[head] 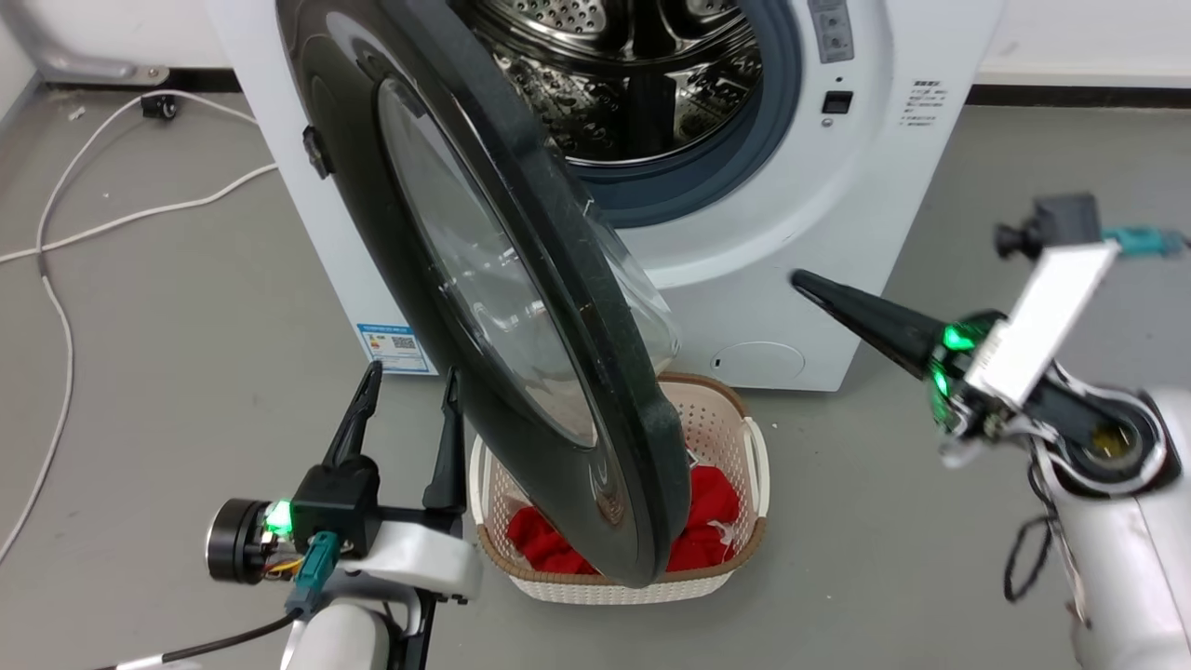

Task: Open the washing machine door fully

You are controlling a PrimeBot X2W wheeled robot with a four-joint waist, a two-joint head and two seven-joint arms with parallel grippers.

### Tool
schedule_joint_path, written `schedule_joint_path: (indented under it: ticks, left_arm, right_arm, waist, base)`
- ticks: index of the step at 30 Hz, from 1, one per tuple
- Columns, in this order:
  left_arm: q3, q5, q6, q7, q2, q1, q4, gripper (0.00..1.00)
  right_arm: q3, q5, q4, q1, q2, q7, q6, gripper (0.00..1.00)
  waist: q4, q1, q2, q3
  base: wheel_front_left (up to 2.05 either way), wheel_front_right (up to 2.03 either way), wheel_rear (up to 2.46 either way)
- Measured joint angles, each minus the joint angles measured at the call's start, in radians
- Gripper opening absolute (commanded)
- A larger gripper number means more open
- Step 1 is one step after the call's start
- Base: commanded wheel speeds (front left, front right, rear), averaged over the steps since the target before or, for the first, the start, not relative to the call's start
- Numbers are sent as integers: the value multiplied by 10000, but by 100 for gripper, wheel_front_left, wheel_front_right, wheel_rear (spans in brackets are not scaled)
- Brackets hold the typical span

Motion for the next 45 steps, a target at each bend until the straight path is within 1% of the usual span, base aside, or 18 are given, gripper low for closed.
schedule_joint_path:
  ticks: [5,8,9,10,11,12,16,19,24,28,30,34,36,37,40,42,45]
  left_arm:
    - [157,-2,27,0,42,254,-4,100]
    - [213,-2,29,2,50,347,2,100]
    - [228,-2,29,2,50,348,4,100]
    - [240,-2,29,0,50,359,8,100]
    - [263,-2,29,2,52,374,6,100]
    - [276,-2,29,2,52,389,8,100]
    - [280,-2,19,2,46,458,13,100]
    - [288,-12,15,2,42,500,25,100]
    - [297,-12,-8,2,38,528,25,100]
    - [313,-10,-12,2,35,535,25,100]
    - [320,-10,-13,2,33,536,25,100]
    - [341,2,-13,2,33,536,29,100]
    - [351,2,-15,2,29,536,29,100]
    - [353,4,-15,2,29,536,29,100]
    - [351,4,-29,2,23,536,29,100]
    - [351,4,-31,2,19,535,29,100]
    - [380,4,-29,2,21,533,29,100]
  right_arm:
    - [-859,334,-639,1523,-42,-828,-2,0]
    - [-1371,451,-1055,2402,119,-1457,-2,0]
    - [-1511,523,-1168,2678,221,-1634,-2,16]
    - [-1618,566,-1273,2969,326,-1804,-2,39]
    - [-1718,562,-1369,3238,431,-2031,-2,66]
    - [-1818,558,-1444,3488,545,-2299,-2,100]
    - [-2040,428,-1676,4327,928,-3306,-2,100]
    - [-2119,153,-1726,4803,1122,-4332,-2,100]
    - [-1923,-1210,-1714,5243,1210,-6182,-2,100]
    - [-1730,-2832,-1749,5276,1227,-7589,-2,100]
    - [-1670,-3998,-1820,5275,1187,-8245,-2,100]
    - [-1653,-7102,-2107,5239,851,-9463,0,100]
    - [-1756,-8711,-2311,5210,817,-9781,0,100]
    - [-1820,-9814,-2456,5208,757,-9908,0,100]
    - [-2000,-12161,-2886,5281,823,-9992,0,100]
    - [-1965,-13311,-3104,5432,965,-9983,2,100]
    - [-1864,-14353,-3150,5783,1139,-9896,2,100]
  waist:
    - [-225,0,0,-176]
    - [-321,0,0,-276]
    - [-342,0,0,-308]
    - [-358,0,0,-346]
    - [-382,0,0,-364]
    - [-402,0,0,-381]
    - [-425,0,0,-444]
    - [-427,1,0,-502]
    - [-430,1,0,-539]
    - [-466,1,0,-538]
    - [-479,1,0,-537]
    - [-487,0,0,-529]
    - [-488,1,0,-534]
    - [-484,1,0,-541]
    - [-455,1,0,-537]
    - [-433,1,0,-520]
    - [-419,1,0,-477]
  base:
    - [0,0,0]
    - [0,0,0]
    - [0,0,0]
    - [0,0,0]
    - [0,0,0]
    - [0,0,0]
    - [0,0,0]
    - [0,0,0]
    - [0,0,0]
    - [0,0,0]
    - [0,0,0]
    - [0,0,0]
    - [0,0,0]
    - [0,0,0]
    - [0,0,0]
    - [0,0,0]
    - [0,0,0]
